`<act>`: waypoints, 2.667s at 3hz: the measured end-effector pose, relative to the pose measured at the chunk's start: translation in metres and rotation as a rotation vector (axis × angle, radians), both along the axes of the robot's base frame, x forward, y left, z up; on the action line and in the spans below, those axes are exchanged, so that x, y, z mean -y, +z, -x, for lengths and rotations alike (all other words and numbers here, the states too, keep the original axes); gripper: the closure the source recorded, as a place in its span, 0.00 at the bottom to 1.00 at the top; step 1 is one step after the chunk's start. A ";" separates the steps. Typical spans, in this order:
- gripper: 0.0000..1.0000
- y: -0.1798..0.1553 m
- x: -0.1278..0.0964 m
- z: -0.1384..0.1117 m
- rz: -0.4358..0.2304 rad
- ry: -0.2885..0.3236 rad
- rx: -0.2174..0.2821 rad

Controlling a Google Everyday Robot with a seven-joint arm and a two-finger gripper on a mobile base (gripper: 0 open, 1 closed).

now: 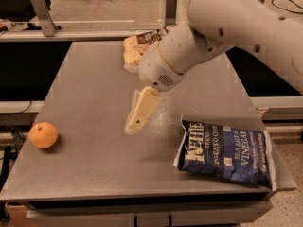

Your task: Move orange near blue chip bag

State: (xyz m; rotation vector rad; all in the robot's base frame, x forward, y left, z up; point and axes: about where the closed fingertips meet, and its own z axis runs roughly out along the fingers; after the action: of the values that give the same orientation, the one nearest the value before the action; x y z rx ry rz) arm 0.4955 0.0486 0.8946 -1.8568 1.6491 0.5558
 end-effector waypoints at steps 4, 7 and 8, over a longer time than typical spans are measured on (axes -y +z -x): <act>0.00 -0.041 -0.164 0.037 -0.251 0.174 -0.071; 0.39 -0.058 -0.202 0.055 -0.313 0.177 -0.166; 0.62 -0.061 -0.200 0.055 -0.320 0.158 -0.176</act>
Offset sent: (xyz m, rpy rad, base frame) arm -0.0262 0.1519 -0.0549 0.2364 0.0361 0.1441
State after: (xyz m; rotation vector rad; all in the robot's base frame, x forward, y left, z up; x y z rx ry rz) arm 0.4408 0.2483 0.8338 -1.7467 1.4266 1.0126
